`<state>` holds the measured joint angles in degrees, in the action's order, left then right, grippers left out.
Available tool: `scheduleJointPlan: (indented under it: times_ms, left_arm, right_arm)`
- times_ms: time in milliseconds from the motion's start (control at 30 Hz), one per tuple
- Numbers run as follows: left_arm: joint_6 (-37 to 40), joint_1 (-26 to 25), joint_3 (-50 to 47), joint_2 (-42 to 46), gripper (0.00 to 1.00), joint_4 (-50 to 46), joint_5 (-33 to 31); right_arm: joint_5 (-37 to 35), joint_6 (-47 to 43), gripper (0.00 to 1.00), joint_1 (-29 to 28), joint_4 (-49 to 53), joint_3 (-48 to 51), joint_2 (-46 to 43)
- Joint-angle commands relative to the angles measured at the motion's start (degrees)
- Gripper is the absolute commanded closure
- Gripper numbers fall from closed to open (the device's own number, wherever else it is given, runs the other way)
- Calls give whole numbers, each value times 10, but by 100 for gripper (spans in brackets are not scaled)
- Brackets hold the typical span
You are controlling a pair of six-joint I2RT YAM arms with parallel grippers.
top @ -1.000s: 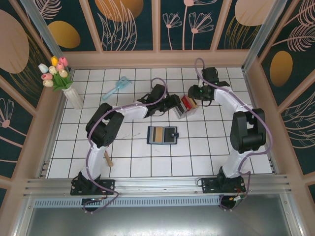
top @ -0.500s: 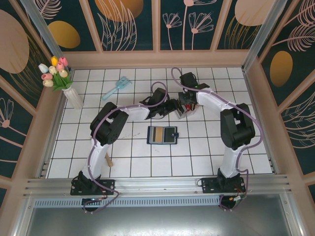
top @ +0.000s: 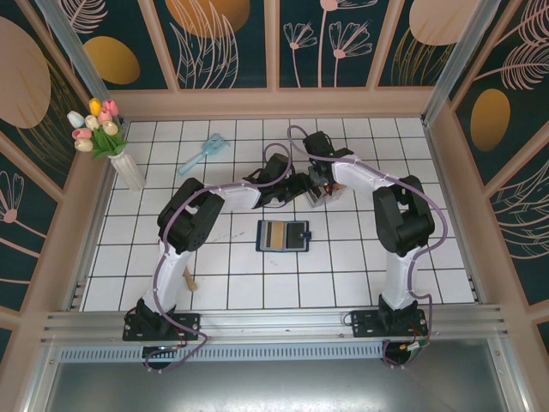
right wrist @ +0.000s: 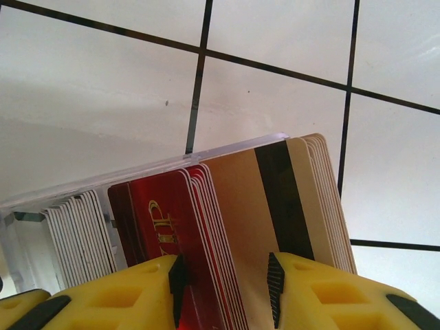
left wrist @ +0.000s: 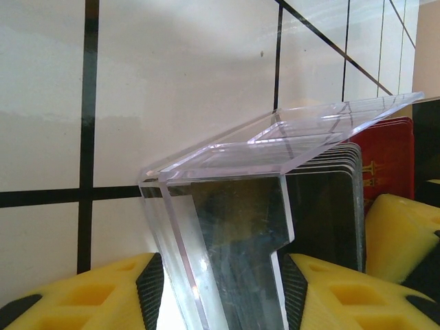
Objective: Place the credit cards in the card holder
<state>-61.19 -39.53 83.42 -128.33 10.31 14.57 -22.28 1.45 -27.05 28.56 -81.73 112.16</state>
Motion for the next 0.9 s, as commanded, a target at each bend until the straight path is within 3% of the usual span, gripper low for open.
scheduleJointPlan:
  times_ms: [0, 333, 467, 867]
  left_arm:
    - [-4, -1, -10, -23, 49, -1, 6]
    - [-3, -2, -12, -23, 52, 2, 7]
    - [-2, -1, -14, -22, 52, 2, 6]
    - [0, -1, -18, -21, 53, 2, 7]
  right_arm:
    - [-48, -14, 60, -10, 16, -13, 19]
    - [-92, -17, 62, -16, 7, -9, -15]
    - [-89, -17, 71, -16, 8, -11, -14]
    - [-102, -13, 70, -16, 20, -21, -26]
